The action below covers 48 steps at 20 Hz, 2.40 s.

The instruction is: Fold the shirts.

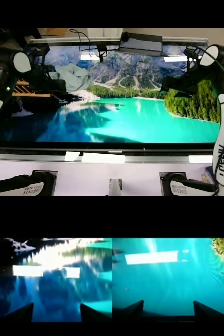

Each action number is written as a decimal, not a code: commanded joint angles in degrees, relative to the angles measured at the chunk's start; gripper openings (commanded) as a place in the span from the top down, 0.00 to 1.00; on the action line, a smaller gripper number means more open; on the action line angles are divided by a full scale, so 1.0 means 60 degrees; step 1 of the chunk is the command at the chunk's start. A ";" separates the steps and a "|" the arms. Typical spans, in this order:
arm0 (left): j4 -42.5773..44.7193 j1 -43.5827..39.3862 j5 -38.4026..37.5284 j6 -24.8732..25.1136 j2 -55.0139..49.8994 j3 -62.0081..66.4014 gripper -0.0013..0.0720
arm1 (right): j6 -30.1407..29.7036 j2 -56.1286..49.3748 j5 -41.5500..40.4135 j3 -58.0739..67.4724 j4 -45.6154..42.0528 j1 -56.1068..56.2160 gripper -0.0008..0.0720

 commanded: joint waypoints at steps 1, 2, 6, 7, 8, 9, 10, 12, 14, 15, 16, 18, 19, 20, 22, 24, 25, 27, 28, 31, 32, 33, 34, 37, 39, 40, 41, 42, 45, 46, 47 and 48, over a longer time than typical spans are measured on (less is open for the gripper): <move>0.0004 -0.0007 0.0004 0.0004 -0.0007 0.0000 0.00 | 0.0004 -0.0004 0.0004 0.0011 0.0000 0.0007 0.05; 0.0004 -0.0007 0.0004 0.0004 -0.0007 0.0000 0.00 | 0.0004 -0.0004 0.0000 0.0011 0.0000 0.0007 0.05; 0.0004 -0.0007 0.0004 0.0004 -0.0007 0.0000 0.00 | 0.0004 -0.0004 0.0000 0.0011 0.0000 0.0007 0.05; 0.0004 -0.0007 0.0004 0.0004 -0.0007 0.0000 0.00 | 0.0004 -0.0004 0.0000 0.0011 0.0000 0.0007 0.05; 0.0004 -0.0007 0.0004 0.0004 -0.0007 0.0000 0.00 | 0.0004 -0.0004 0.0004 0.0011 0.0000 0.0007 0.05; 0.0004 -0.0007 0.0004 0.0004 -0.0007 0.0000 0.00 | 0.0004 -0.0004 0.0004 0.0011 0.0000 0.0007 0.05; 0.0004 -0.0007 0.0004 0.0004 -0.0007 0.0000 0.00 | 0.0004 -0.0004 0.0000 0.0011 0.0000 0.0007 0.05; 0.0004 -0.0007 0.0004 0.0004 -0.0007 0.0000 0.00 | 0.0004 -0.0004 0.0000 0.0011 0.0000 0.0007 0.05; 0.0004 -0.0007 0.0004 0.0004 -0.0007 0.0000 0.00 | 0.0004 -0.0004 0.0000 0.0011 0.0000 0.0007 0.05; 0.0004 -0.0007 0.0004 0.0004 -0.0007 -0.0004 0.00 | 0.0004 -0.0004 0.0004 0.0011 0.0000 0.0007 0.05; 0.0004 -0.0007 0.0379 -0.0004 -0.0007 -0.0033 0.00 | 0.0004 -0.0004 0.0004 0.0011 0.0000 0.0007 0.05; -0.0004 -0.0007 0.1654 -0.0004 -0.0029 -0.0051 0.00 | 0.0007 -0.0007 -0.0273 0.0011 0.0004 0.0007 0.06; -0.0004 -0.0007 0.2342 0.0000 -0.0047 -0.0051 0.00 | 0.0004 -0.0007 -0.0521 0.0011 0.0000 0.0007 0.06; 0.0000 -0.0007 0.2998 0.0000 -0.0055 -0.0047 0.00 | 0.0004 -0.0004 -0.0758 0.0011 0.0000 0.0007 0.06; -0.0036 -0.0011 0.4014 0.0000 -0.0058 -0.0047 0.00 | 0.0004 -0.0004 -0.1228 0.0011 0.0000 0.0007 0.06; -0.0091 0.0007 0.5563 -0.0222 -0.0149 -0.0047 0.00 | 0.0000 -0.0007 -0.1293 0.0011 -0.0011 0.0007 0.06; -0.0091 0.0011 0.6160 -0.0313 -0.0211 -0.0047 0.00 | 0.0000 -0.0007 -0.1300 0.0011 -0.0007 0.0007 0.07; -0.0098 0.0011 0.7286 -0.0317 -0.0328 -0.0047 0.00 | 0.0004 -0.0007 -0.1417 0.0011 -0.0007 0.0007 0.07; -0.0160 -0.0011 0.7501 -0.0317 -0.0364 -0.0051 0.00 | 0.0004 -0.0007 -0.1504 0.0011 -0.0007 0.0007 0.06; 0.0222 0.0474 0.7493 -0.1169 -0.1020 -0.0047 0.13 | 0.0004 -0.0015 -0.1734 0.0011 -0.0004 0.0007 0.07; 0.0098 0.0918 0.7093 -0.2186 -0.1392 -0.0047 0.02 | 0.0004 -0.0018 -0.1763 0.0011 -0.0004 0.0007 0.07; -0.0346 0.1504 0.6459 -0.3246 -0.1829 -0.0047 0.00 | 0.0004 -0.0018 -0.1767 0.0007 -0.0004 0.0007 0.07; -0.1089 0.2091 0.5803 -0.3887 -0.2244 -0.0047 0.00 | 0.0000 -0.0018 -0.1767 0.0007 -0.0004 0.0007 0.07; -0.3625 0.3468 0.4466 -0.3690 -0.3483 -0.0051 0.00 | 0.0000 -0.0018 -0.1767 0.0011 -0.0004 0.0011 0.07; -0.4018 0.3621 0.4462 -0.3592 -0.3967 -0.0051 0.00 | 0.0004 -0.0018 -0.1803 0.0007 0.0000 0.0011 0.07; -0.4022 0.3559 0.4659 -0.3603 -0.4149 -0.0051 0.00 | 0.0004 -0.0018 -0.1807 0.0007 0.0000 0.0007 0.07; -0.4022 0.3464 0.4878 -0.3734 -0.4328 -0.0051 0.00 | 0.0004 -0.0018 -0.1803 0.0007 0.0000 0.0011 0.07; -0.4025 0.3359 0.5074 -0.3923 -0.4488 -0.0051 0.00 | 0.0004 -0.0018 -0.1807 0.0007 0.0000 0.0007 0.07; -0.4073 0.3042 0.6003 -0.4178 -0.4951 -0.0047 0.00 | 0.0000 -0.0018 -0.1807 0.0011 0.0000 0.0011 0.07; -0.4160 0.2951 0.6444 -0.4175 -0.5053 -0.0047 0.00 | 0.0000 -0.0018 -0.1807 0.0011 0.0000 0.0011 0.07; -0.4291 0.2852 0.6896 -0.4175 -0.5151 -0.0047 0.00 | 0.0004 -0.0018 -0.1814 0.0011 -0.0004 0.0007 0.07; -0.4397 0.2761 0.7260 -0.4175 -0.5249 -0.0047 0.00 | 0.0000 -0.0018 -0.1832 0.0007 0.0000 0.0007 0.07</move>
